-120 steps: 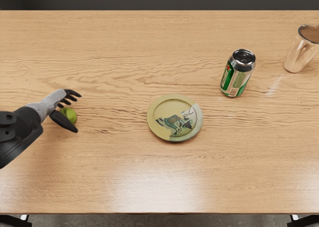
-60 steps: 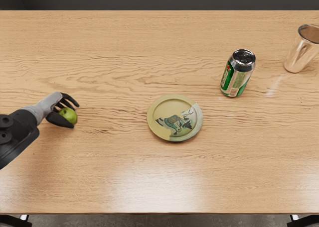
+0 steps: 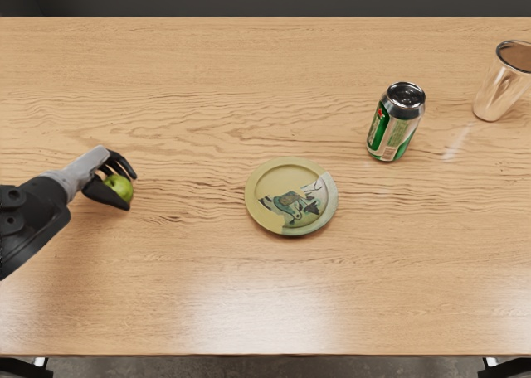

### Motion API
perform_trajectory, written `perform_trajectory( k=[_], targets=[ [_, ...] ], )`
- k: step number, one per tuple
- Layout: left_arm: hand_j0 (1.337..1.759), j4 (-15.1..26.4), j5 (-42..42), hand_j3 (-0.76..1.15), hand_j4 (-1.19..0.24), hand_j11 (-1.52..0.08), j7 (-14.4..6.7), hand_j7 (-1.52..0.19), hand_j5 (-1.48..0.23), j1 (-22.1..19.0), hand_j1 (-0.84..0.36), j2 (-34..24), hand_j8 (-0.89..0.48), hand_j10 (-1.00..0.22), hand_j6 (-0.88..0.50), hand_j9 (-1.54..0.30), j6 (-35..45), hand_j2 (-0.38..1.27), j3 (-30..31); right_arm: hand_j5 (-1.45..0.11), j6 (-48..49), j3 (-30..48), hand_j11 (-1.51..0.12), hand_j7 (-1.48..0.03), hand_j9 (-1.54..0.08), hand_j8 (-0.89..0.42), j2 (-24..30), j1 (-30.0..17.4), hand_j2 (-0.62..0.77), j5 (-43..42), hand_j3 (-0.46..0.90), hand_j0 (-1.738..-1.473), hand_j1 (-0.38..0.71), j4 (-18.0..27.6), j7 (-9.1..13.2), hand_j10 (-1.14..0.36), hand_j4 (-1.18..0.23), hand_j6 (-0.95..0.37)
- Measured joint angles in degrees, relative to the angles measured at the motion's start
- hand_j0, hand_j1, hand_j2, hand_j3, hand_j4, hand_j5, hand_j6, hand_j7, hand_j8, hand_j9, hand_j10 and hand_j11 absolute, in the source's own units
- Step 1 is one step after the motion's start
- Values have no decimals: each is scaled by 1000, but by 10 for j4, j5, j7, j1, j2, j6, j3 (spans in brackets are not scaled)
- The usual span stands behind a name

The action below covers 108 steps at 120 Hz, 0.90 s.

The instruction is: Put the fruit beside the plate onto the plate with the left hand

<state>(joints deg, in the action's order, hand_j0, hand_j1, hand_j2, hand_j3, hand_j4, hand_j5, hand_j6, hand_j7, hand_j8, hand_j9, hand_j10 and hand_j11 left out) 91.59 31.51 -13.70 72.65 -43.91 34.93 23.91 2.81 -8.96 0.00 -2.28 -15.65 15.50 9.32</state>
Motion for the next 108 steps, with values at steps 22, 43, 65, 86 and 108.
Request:
perform_trajectory(
  k=[22, 43, 65, 86, 108],
  targets=[
    [1654, 0, -1, 0, -654, -895, 0, -893, -904, 8, -286, 33, -412, -623, -511, -895, 0, 285, -17, -26, 0, 0, -26, -26, -26, -20, 0, 0, -4, 0, 0, -1658, -324, 0, 0, -20, -20, -20],
    [1654, 1, -2, 0, -645, -888, 0, -892, -909, 15, -296, 64, -413, -618, -505, -887, 0, 296, -39, -26, 0, 0, -26, -26, -26, -20, 0, 0, -4, 0, 0, -1658, -324, 0, 0, -20, -20, -20],
    [1655, 1, -3, 0, -635, -881, -1, -891, -914, 21, -300, 108, -410, -619, -504, -881, -1, 305, -56, -26, 0, 0, -26, -26, -26, -20, 0, 0, -4, 0, 0, -1658, -324, 0, 0, -20, -20, -20],
    [1655, 1, -3, 0, -623, -874, -1, -894, -925, 25, -309, 146, -404, -618, -494, -877, -1, 335, -72, -26, 0, 0, -26, -26, -26, -20, 0, 0, -4, 0, 0, -1658, -324, 0, 0, -20, -20, -20],
    [1655, 0, -2, 0, -631, -873, -5, -886, -909, 37, -318, 188, -408, -612, -498, -874, 0, 327, -78, -26, 0, 0, -26, -26, -26, -20, 0, 0, -4, 0, 0, -1658, -324, 0, 0, -20, -20, -20]
  ],
)
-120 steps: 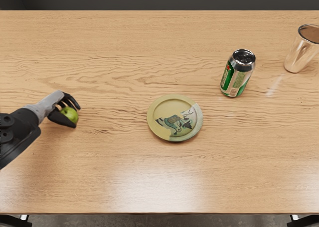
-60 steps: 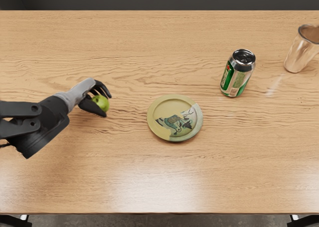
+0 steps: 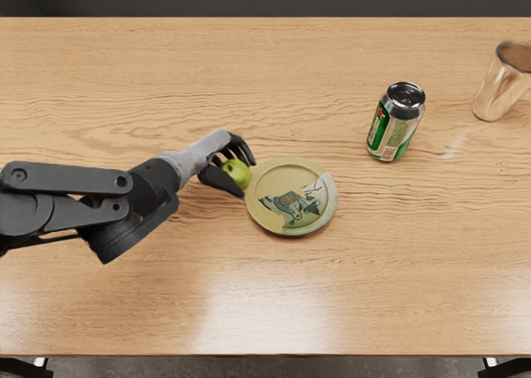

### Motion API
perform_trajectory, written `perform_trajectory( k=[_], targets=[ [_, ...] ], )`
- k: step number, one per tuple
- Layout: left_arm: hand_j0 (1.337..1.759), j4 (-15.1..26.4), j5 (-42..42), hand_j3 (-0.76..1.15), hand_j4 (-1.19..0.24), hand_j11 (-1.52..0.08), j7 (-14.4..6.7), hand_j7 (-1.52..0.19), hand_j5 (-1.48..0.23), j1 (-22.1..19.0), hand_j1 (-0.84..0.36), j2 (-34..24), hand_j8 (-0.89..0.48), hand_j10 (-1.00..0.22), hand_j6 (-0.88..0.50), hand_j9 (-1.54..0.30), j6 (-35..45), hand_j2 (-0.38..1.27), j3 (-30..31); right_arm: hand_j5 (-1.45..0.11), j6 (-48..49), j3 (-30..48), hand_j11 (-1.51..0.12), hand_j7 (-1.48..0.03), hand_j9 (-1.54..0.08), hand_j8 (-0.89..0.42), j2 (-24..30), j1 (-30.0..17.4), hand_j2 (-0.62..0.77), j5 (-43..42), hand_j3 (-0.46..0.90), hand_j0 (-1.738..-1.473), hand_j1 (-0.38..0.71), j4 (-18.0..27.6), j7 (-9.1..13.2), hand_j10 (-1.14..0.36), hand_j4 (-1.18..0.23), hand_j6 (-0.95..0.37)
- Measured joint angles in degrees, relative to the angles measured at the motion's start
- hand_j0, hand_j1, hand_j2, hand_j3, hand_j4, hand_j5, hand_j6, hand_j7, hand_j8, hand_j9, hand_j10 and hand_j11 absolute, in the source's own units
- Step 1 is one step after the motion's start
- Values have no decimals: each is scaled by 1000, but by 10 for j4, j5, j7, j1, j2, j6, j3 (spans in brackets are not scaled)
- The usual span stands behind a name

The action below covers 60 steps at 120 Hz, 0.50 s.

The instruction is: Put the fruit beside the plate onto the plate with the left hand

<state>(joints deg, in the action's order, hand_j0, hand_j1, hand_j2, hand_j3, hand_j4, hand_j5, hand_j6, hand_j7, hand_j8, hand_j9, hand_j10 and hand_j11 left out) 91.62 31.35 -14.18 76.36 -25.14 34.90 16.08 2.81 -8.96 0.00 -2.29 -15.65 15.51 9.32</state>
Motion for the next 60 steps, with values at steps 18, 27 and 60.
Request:
perform_trajectory(
  k=[18, 27, 60],
  targets=[
    [1655, -9, 1, 0, -636, -874, -7, -878, -900, 9, -289, 30, -425, -627, -513, -875, 0, 291, 0, -26, 0, 0, -26, -26, -26, -20, 0, 0, -4, 0, 0, -1658, -324, 0, 0, -20, -20, -20],
    [1655, -19, 1, 0, -638, -875, -8, -875, -897, 9, -276, 51, -430, -637, -522, -874, 0, 280, 0, -26, 0, 0, -26, -26, -26, -20, 0, 0, -4, 0, 0, -1658, -324, 0, 0, -20, -20, -20],
    [1655, -60, 1, 0, -648, -876, -9, -869, -881, 8, -273, 90, -444, -634, -533, -869, 1, 263, 2, -26, 0, 0, -26, -26, -26, -20, 0, 0, -4, 0, 0, -1658, -324, 0, 0, -20, -20, -20]
  ],
)
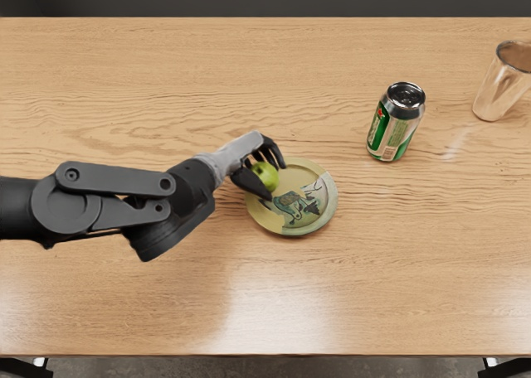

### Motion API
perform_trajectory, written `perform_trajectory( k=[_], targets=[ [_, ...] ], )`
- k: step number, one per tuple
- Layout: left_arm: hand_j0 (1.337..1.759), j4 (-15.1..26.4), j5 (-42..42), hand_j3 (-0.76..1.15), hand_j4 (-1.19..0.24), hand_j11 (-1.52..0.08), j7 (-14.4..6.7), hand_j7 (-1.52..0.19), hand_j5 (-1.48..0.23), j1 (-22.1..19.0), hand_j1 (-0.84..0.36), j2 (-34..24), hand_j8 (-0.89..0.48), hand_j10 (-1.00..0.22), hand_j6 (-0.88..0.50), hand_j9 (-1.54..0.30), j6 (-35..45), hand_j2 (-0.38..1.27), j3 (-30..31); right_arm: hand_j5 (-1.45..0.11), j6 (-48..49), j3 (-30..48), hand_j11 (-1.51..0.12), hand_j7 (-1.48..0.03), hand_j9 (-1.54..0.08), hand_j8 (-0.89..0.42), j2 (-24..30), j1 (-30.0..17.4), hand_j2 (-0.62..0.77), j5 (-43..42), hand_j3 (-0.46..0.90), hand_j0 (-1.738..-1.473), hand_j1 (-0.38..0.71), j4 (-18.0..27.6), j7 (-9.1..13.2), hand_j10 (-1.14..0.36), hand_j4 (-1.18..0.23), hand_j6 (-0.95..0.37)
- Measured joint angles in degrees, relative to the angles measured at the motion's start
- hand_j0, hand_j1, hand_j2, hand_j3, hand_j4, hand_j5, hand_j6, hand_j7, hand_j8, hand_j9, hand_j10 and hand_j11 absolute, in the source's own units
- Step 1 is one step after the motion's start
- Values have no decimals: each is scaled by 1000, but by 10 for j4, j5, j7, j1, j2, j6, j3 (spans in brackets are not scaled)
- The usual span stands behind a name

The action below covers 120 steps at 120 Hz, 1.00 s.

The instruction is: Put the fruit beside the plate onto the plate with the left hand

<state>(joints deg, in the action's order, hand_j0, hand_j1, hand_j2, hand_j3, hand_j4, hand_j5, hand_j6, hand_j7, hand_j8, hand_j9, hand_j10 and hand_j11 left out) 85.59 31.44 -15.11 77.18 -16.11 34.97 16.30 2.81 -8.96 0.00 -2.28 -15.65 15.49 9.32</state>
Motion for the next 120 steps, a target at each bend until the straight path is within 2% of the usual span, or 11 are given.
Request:
perform_trajectory(
  k=[19, 59, 72, 95, 120],
  targets=[
    [1655, -16, -1, 0, -646, -874, 1, -866, -879, -3, -280, 28, -434, -637, -545, -868, 0, 306, 2, -26, 0, 0, -26, -26, -26, -20, 0, 0, -4, 0, 0, -1658, -324, 0, 0, -20, -20, -20],
    [1656, -31, -3, 0, -635, -854, 2, -846, -855, -14, -268, 38, -455, -645, -555, -846, 0, 265, 4, -26, 0, 0, -26, -26, -26, -20, 0, 0, -4, 0, 0, -1658, -324, 0, 0, -20, -20, -20],
    [1656, -38, -7, 0, -596, -796, 3, -792, -799, -17, -261, 38, -457, -653, -554, -791, 0, 264, 5, -26, 0, 0, -26, -26, -26, -20, 0, 0, -4, 0, 0, -1658, -324, 0, 0, -20, -20, -20],
    [1657, -41, -7, 0, -446, -589, 5, -588, -591, -17, -146, 38, -391, -473, -429, -588, 0, 146, 3, -26, 0, 0, -26, -26, -26, -20, 0, 0, -4, 0, 0, -1658, -324, 0, 0, -20, -20, -20],
    [1658, -40, -7, 0, -327, -428, 5, -428, -429, -5, -28, 31, -307, -337, -321, -428, 0, 87, -6, -26, 0, 0, -26, -26, -26, -20, 0, 0, -4, 0, 0, -1658, -324, 0, 0, -20, -20, -20]
  ],
)
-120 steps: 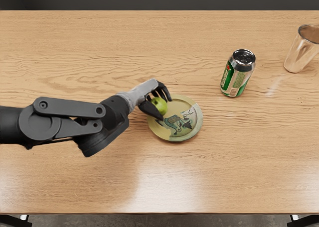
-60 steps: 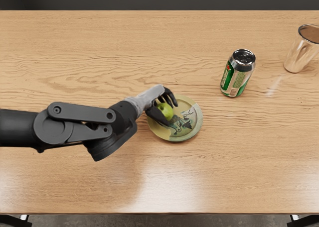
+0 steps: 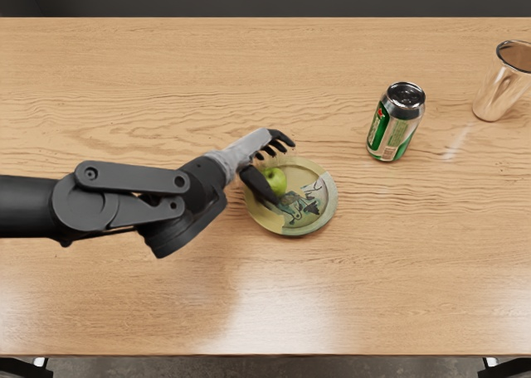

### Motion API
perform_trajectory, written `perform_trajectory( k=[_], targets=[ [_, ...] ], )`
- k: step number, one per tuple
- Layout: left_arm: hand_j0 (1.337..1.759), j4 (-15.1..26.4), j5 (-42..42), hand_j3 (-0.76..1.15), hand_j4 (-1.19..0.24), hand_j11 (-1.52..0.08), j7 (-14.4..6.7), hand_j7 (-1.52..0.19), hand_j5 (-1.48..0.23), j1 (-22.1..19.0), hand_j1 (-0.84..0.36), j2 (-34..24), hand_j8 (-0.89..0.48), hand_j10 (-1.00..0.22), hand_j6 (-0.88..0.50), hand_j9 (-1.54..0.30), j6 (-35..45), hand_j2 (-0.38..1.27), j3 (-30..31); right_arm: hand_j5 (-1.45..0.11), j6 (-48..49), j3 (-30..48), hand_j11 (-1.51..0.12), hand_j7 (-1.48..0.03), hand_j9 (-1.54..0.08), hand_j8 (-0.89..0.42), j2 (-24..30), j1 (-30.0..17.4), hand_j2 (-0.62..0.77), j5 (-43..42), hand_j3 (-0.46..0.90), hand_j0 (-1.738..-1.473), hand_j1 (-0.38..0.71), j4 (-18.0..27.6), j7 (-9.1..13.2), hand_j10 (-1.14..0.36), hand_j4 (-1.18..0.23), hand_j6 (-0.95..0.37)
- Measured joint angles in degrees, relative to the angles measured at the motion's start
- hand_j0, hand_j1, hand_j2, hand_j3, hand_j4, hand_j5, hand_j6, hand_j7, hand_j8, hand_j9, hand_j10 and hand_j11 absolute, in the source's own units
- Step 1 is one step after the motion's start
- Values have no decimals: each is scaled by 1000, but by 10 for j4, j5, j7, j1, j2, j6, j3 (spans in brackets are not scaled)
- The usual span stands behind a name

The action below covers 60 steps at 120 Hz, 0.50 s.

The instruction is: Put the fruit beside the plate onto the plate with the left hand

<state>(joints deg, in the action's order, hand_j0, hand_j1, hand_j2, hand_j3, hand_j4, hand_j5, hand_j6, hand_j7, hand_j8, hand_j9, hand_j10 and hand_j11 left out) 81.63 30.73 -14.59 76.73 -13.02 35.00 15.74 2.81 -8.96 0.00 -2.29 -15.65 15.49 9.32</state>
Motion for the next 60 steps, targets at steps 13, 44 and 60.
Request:
perform_trajectory(
  k=[13, 44, 60],
  targets=[
    [1658, 2, -1, 0, -212, -277, 0, -277, -278, 16, 104, -50, -201, -218, -209, -277, 0, 55, -16, -26, 0, 0, -26, -26, -26, -20, 0, 0, -4, 0, 0, -1658, -324, 0, 0, -20, -20, -20],
    [1658, 57, -2, 0, -59, -78, 0, -78, -78, 32, 280, -323, -56, -61, -58, -78, -119, 16, -60, -26, 0, 0, -26, -26, -26, -20, 0, 0, -4, 0, 0, -1658, -324, 0, 0, -20, -20, -20],
    [1658, 62, -3, 0, -31, -41, 0, -41, -41, 24, 314, -414, -30, -33, -31, -41, -285, 10, -81, -26, 0, 0, -26, -26, -26, -20, 0, 0, -4, 0, 0, -1658, -324, 0, 0, -20, -20, -20]
  ],
)
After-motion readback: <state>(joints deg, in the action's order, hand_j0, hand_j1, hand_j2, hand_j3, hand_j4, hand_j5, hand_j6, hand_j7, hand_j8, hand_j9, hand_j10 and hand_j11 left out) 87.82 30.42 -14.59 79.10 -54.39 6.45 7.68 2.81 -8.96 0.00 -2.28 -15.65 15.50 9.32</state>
